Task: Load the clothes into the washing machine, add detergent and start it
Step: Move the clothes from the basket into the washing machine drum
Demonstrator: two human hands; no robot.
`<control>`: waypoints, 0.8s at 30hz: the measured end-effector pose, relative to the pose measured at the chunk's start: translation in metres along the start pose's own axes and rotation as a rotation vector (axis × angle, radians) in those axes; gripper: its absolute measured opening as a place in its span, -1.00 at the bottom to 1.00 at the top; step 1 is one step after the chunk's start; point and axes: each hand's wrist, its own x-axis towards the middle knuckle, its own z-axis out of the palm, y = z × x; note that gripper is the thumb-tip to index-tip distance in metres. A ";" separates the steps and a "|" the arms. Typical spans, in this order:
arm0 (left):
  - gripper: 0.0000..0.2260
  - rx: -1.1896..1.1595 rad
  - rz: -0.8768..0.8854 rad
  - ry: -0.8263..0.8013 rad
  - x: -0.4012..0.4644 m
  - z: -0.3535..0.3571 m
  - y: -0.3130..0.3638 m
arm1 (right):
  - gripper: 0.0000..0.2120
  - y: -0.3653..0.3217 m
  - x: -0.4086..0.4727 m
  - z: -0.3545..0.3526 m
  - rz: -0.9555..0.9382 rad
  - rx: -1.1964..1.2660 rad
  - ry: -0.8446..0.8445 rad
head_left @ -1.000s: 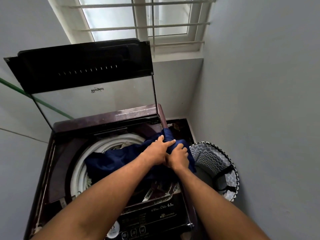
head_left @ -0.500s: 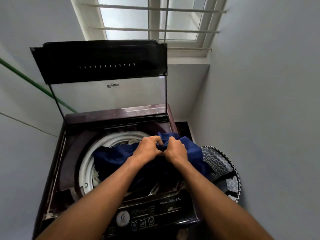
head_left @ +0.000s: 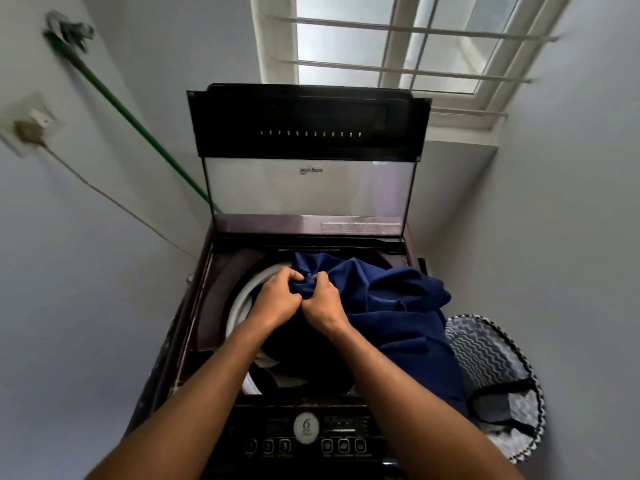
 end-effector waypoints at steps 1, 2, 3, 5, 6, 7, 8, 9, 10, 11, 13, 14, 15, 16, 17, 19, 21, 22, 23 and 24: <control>-0.62 0.061 -0.021 -0.043 -0.001 0.001 -0.007 | -0.66 0.005 0.002 0.008 0.018 -0.033 -0.041; -0.58 0.114 -0.045 -0.089 -0.003 0.004 -0.013 | -0.58 0.011 0.004 0.015 0.046 -0.082 -0.092; -0.56 0.144 -0.062 -0.123 -0.006 0.007 -0.020 | -0.48 0.018 0.006 0.021 0.080 -0.133 -0.153; -0.57 0.146 -0.043 -0.156 -0.011 0.017 -0.030 | -0.32 0.030 0.005 0.026 0.150 -0.199 -0.269; -0.58 0.141 -0.029 -0.174 -0.012 0.022 -0.033 | -0.31 0.034 0.004 0.026 0.169 -0.213 -0.301; -0.60 0.141 -0.009 -0.194 -0.013 0.027 -0.034 | -0.35 0.038 0.003 0.024 0.167 -0.224 -0.302; -0.64 0.147 0.011 -0.209 -0.013 0.032 -0.034 | -0.43 0.041 0.003 0.021 0.152 -0.228 -0.280; -0.69 0.152 0.035 -0.209 -0.012 0.036 -0.033 | -0.51 0.043 0.003 0.016 0.129 -0.220 -0.240; -0.73 0.158 0.060 -0.196 -0.011 0.041 -0.029 | -0.58 0.046 0.003 0.010 0.111 -0.197 -0.190; -0.74 0.173 0.079 -0.175 -0.009 0.046 -0.025 | -0.62 0.047 0.004 0.003 0.095 -0.168 -0.134; -0.72 0.234 0.095 -0.139 -0.006 0.054 -0.011 | -0.65 0.048 0.004 -0.015 0.052 -0.132 -0.012; -0.71 0.271 0.117 -0.130 -0.005 0.058 -0.004 | -0.65 0.049 0.005 -0.024 0.022 -0.145 0.051; -0.71 0.283 0.147 -0.133 -0.004 0.063 0.005 | -0.66 0.051 0.004 -0.034 -0.011 -0.198 0.116; -0.72 0.259 0.184 -0.145 -0.002 0.068 0.014 | -0.67 0.054 0.004 -0.045 -0.040 -0.293 0.179; -0.71 0.211 0.219 -0.173 -0.001 0.073 0.024 | -0.65 0.058 0.002 -0.055 -0.048 -0.406 0.237; -0.73 0.133 0.283 -0.237 -0.001 0.085 0.040 | -0.53 0.067 -0.002 -0.073 -0.003 -0.586 0.340; -0.70 0.130 0.345 -0.292 -0.003 0.100 0.056 | -0.31 0.079 -0.007 -0.090 0.125 -0.620 0.400; -0.69 0.137 0.373 -0.310 -0.004 0.108 0.064 | -0.20 0.088 -0.008 -0.097 0.204 -0.591 0.403; -0.68 0.145 0.395 -0.326 -0.005 0.115 0.071 | -0.09 0.096 -0.009 -0.105 0.282 -0.542 0.388; -0.66 0.162 0.414 -0.343 -0.006 0.122 0.077 | 0.00 0.106 -0.010 -0.113 0.354 -0.478 0.353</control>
